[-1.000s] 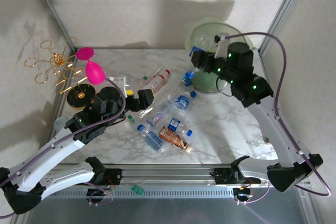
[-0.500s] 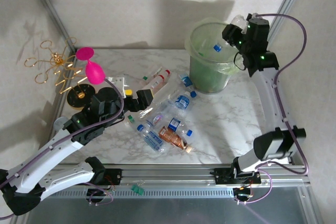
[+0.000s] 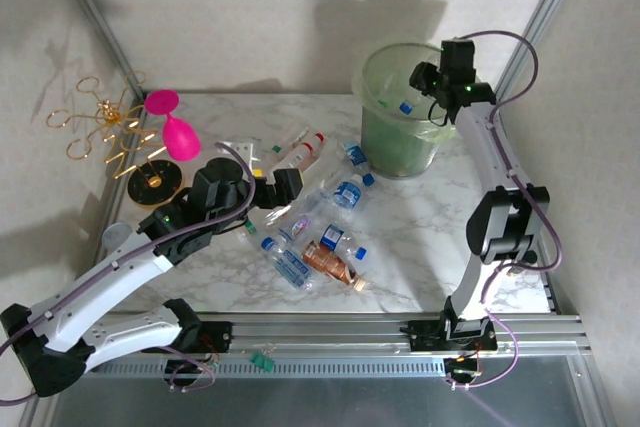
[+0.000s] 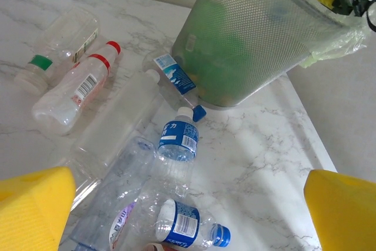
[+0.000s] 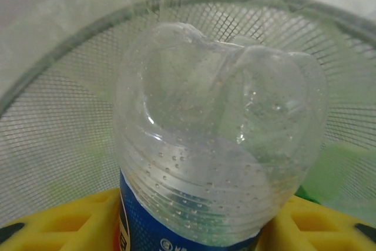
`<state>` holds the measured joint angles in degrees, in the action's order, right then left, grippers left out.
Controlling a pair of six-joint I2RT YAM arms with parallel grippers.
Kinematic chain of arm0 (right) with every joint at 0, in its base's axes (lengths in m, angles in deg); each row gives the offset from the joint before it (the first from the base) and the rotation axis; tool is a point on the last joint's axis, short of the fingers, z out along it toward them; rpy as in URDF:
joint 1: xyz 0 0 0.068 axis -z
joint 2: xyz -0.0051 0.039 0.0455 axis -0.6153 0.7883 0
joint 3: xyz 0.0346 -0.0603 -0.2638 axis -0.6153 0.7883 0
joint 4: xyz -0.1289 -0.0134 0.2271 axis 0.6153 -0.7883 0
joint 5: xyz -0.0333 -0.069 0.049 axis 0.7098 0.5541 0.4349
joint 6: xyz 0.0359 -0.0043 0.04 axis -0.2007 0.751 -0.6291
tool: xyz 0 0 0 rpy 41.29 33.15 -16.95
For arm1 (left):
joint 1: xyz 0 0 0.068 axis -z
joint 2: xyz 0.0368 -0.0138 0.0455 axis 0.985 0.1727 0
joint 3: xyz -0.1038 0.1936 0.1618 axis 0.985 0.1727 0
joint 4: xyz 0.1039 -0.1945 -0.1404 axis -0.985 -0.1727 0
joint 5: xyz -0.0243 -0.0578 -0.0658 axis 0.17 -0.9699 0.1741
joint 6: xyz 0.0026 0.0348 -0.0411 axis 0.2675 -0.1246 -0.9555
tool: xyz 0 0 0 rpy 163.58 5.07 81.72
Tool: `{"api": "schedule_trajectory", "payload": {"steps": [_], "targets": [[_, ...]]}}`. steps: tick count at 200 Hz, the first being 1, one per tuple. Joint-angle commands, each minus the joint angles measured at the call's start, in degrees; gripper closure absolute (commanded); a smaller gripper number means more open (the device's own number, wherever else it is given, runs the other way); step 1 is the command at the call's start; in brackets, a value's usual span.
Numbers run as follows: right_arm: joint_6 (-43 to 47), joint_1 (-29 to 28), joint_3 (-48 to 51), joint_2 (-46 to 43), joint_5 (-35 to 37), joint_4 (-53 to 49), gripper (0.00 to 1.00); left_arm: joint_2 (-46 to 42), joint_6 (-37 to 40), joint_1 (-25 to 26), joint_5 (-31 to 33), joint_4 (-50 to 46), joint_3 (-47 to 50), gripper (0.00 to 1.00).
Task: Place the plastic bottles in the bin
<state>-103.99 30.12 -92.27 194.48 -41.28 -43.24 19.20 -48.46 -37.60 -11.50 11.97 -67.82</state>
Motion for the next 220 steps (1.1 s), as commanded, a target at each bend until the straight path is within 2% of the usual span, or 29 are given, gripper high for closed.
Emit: {"api": "schedule_trajectory", "payload": {"steps": [1, 94, 220], "targets": [[0.73, 0.13, -4.12, 2.93, -1.61, -2.66, 0.46, 0.41, 1.27, 0.36, -1.1, 1.8, -2.16, 0.0], [1.87, 0.14, -8.88, 11.68, -4.57, -6.43, 0.41, 1.2, 1.79, 0.35, -0.76, 0.98, -3.43, 0.0], [2.46, 0.87, -9.65, 9.16, -6.61, -6.87, 0.15, -2.62, 0.91, 0.38, -0.31, -1.37, -2.64, 0.0]]}}
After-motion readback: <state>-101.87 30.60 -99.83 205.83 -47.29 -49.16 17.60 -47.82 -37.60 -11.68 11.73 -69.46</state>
